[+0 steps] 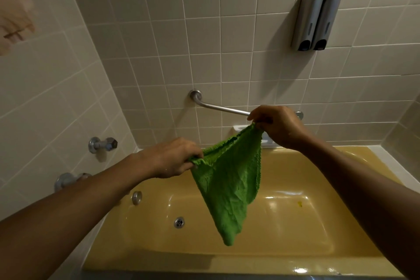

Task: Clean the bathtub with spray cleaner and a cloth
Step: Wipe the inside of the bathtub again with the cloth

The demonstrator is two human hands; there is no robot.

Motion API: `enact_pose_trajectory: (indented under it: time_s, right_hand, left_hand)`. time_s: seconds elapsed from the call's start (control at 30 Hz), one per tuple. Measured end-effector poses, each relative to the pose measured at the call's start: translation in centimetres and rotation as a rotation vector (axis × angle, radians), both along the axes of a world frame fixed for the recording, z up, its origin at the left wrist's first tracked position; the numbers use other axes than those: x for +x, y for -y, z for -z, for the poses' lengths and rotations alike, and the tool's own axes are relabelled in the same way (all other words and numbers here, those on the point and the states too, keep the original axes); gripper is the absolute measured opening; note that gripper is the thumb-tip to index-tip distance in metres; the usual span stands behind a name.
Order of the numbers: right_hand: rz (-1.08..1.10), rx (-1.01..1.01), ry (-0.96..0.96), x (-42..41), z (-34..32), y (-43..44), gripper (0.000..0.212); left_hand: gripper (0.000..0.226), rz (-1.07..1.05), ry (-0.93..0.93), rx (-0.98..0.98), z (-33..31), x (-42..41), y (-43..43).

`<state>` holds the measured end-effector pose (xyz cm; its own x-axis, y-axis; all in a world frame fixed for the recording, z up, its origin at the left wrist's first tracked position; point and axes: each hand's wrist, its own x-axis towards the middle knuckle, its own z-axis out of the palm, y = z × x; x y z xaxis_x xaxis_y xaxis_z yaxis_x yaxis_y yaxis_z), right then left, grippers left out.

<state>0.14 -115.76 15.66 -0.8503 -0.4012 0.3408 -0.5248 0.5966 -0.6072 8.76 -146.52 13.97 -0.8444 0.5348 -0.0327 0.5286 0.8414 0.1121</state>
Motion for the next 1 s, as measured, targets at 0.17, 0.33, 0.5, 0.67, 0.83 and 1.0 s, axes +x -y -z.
enact_pose_trajectory:
  time_s: [0.17,0.33,0.5,0.67,0.83,1.0]
  right_hand:
    - [0.041,0.054,0.032,0.1,-0.4,-0.9,0.036]
    - [0.065,0.084,0.048,0.0,-0.4,-0.9,0.031]
    - [0.033,-0.17,0.201,0.4,-0.2,-1.1,0.027]
    - [0.0,-0.372,0.37,0.4,1.3,-0.6,0.018]
    - [0.076,-0.406,0.367,0.2,2.7,-0.4,0.017]
    - [0.104,-0.434,0.384,0.4,3.6,0.0,0.01]
  left_hand:
    - [0.019,-0.078,-0.196,-0.017,-0.2,-0.3,2.3]
    - [0.015,-0.143,-0.161,0.179,-0.6,0.0,2.4]
    - [0.013,-0.278,-0.061,0.639,0.4,0.7,1.3]
    - [0.024,-0.425,-0.044,0.927,2.0,1.2,0.5]
    - [0.049,-0.586,0.05,1.092,3.1,1.8,0.4]
    - [0.021,-0.678,0.148,1.183,3.8,2.0,0.2]
